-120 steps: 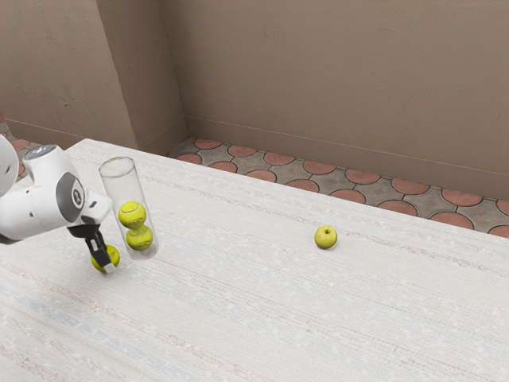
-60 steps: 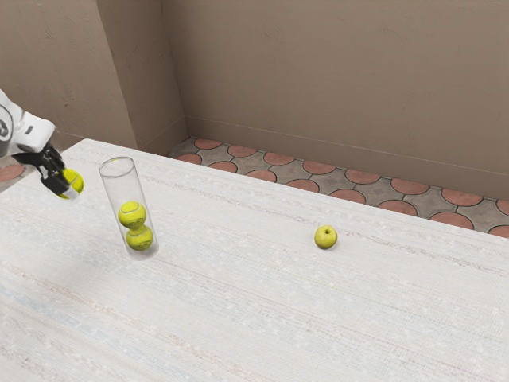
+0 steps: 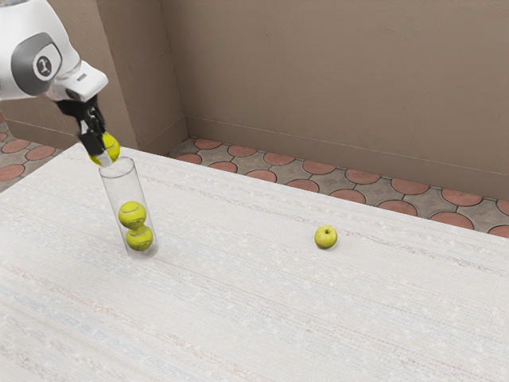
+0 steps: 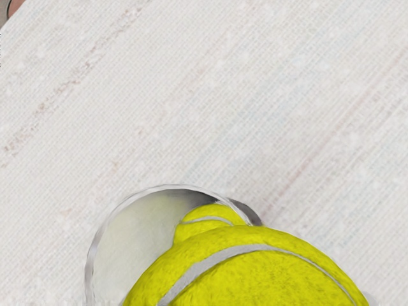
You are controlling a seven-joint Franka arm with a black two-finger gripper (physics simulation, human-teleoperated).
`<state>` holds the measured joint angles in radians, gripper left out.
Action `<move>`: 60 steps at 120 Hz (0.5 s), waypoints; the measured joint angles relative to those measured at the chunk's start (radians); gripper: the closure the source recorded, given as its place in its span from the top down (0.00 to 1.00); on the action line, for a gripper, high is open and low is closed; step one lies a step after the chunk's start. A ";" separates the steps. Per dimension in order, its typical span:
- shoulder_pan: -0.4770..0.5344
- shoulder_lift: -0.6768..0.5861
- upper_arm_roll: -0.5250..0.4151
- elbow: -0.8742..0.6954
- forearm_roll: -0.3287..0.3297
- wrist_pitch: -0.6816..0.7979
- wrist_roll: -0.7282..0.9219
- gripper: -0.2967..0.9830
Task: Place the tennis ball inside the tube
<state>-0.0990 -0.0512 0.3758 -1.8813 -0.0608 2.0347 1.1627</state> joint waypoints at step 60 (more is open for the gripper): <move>0.010 0.139 0.001 0.117 -0.032 -0.062 -0.101 0.24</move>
<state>-0.0892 0.0881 0.3766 -1.7639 -0.0927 1.9728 1.0614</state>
